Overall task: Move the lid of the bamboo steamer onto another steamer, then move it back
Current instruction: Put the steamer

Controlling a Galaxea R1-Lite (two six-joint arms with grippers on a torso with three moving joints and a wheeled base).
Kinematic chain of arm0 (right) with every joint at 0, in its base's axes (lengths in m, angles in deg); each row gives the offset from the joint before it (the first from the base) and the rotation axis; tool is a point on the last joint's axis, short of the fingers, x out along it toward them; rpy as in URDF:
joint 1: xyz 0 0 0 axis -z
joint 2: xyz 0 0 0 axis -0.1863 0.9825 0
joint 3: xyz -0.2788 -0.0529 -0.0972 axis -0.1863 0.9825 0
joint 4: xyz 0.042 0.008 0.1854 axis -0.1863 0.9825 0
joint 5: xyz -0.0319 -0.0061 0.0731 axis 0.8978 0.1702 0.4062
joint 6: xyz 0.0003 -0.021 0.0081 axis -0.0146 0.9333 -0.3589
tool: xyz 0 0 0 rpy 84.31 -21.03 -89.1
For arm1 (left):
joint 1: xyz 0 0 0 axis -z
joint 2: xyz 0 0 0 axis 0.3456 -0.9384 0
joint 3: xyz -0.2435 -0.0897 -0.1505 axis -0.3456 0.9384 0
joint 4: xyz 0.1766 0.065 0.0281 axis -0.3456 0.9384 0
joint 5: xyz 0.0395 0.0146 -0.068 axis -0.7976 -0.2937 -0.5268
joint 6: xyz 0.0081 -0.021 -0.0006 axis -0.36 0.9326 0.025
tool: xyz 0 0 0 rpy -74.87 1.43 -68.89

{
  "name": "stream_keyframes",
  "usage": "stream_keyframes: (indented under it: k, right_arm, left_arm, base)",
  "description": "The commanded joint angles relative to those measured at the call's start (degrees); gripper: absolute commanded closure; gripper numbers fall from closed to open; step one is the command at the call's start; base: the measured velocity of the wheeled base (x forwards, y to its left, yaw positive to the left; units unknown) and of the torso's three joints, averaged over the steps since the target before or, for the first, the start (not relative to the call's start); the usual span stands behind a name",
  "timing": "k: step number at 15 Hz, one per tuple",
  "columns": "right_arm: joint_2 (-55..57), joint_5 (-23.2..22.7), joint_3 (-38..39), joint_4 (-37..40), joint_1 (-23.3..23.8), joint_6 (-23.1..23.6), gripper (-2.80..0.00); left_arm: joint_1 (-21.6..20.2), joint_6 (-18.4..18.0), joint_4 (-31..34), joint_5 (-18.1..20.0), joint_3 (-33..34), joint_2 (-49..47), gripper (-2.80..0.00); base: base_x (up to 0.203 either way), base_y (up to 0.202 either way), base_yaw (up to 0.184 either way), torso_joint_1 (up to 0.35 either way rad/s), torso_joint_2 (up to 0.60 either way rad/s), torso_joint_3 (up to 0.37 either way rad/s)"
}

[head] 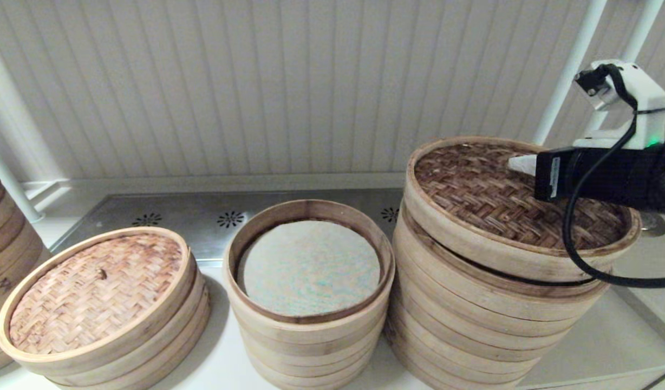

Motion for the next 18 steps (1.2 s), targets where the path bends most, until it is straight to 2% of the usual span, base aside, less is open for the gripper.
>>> stream_keyframes:
  k: [1,6,18]
  right_arm:
    - [-1.7,-0.1,2.6,-0.2,0.2,0.1,0.00]
    - [-1.5,-0.9,4.9,-1.4,0.0,-0.1,0.00]
    - [1.2,-1.3,4.8,-1.5,0.0,-0.1,0.00]
  left_arm:
    - [0.0,0.0,0.0,0.0,0.0,-0.1,0.00]
    - [0.0,0.0,0.0,0.0,0.0,-0.1,0.00]
    - [0.0,0.0,0.0,0.0,0.0,0.0,0.00]
  base:
    - [0.000,0.000,0.000,0.000,0.00,0.000]
    - [0.000,0.000,0.000,0.000,0.00,0.000]
    - [0.000,0.000,0.000,0.000,0.00,0.000]
